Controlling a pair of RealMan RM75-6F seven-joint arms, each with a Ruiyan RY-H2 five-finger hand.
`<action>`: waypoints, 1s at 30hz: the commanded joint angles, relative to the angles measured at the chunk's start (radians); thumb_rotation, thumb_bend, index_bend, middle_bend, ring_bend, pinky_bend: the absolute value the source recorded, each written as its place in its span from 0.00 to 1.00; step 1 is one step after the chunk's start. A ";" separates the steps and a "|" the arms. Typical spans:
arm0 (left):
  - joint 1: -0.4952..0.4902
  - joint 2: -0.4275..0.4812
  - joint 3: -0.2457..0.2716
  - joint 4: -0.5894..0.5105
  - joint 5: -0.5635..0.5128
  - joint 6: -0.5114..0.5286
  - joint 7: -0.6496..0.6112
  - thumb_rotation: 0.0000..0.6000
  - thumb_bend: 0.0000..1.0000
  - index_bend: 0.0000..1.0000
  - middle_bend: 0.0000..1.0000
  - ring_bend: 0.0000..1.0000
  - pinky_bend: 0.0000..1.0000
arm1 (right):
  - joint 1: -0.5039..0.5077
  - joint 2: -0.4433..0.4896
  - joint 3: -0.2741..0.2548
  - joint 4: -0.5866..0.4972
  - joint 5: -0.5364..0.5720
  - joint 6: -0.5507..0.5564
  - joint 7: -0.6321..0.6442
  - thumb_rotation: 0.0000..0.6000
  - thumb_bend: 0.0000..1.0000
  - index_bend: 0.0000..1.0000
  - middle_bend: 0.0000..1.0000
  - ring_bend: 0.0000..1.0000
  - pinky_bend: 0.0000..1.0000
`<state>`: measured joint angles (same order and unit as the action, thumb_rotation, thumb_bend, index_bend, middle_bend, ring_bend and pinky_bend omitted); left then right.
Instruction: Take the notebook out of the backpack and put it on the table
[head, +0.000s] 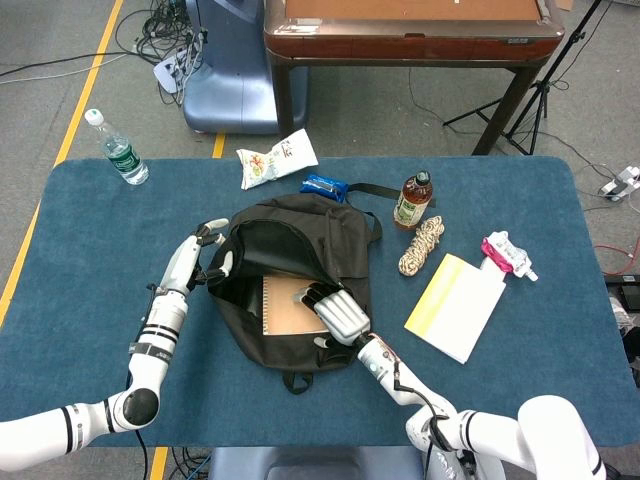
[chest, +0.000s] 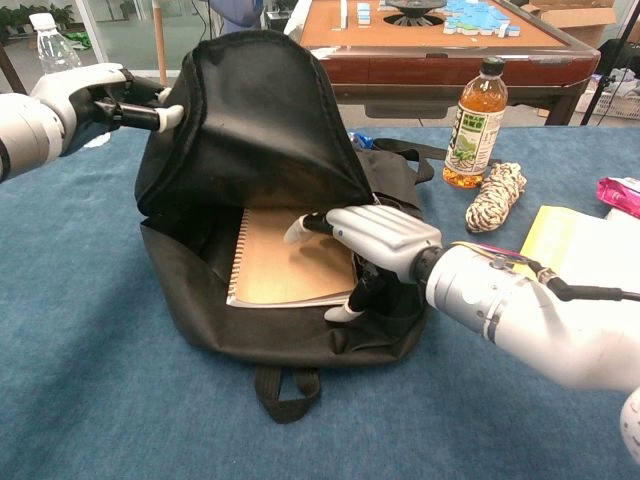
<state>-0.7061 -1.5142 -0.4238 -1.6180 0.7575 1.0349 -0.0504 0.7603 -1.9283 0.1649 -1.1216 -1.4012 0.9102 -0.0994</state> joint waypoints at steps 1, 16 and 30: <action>0.000 -0.002 0.001 0.001 -0.001 0.003 0.002 1.00 0.76 0.69 0.16 0.02 0.00 | 0.008 -0.014 0.001 0.018 0.003 -0.004 -0.001 1.00 0.05 0.23 0.19 0.13 0.20; 0.010 -0.001 0.000 -0.005 -0.021 0.001 0.000 1.00 0.76 0.58 0.16 0.02 0.00 | 0.039 -0.101 0.001 0.163 -0.021 0.023 0.026 1.00 0.12 0.29 0.25 0.13 0.19; 0.022 0.016 -0.004 -0.013 -0.042 -0.006 -0.008 1.00 0.76 0.56 0.16 0.02 0.00 | 0.057 -0.164 0.000 0.288 -0.059 0.077 0.095 1.00 0.47 0.36 0.31 0.16 0.19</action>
<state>-0.6845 -1.4979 -0.4273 -1.6309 0.7158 1.0285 -0.0581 0.8163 -2.0891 0.1645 -0.8374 -1.4565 0.9822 -0.0086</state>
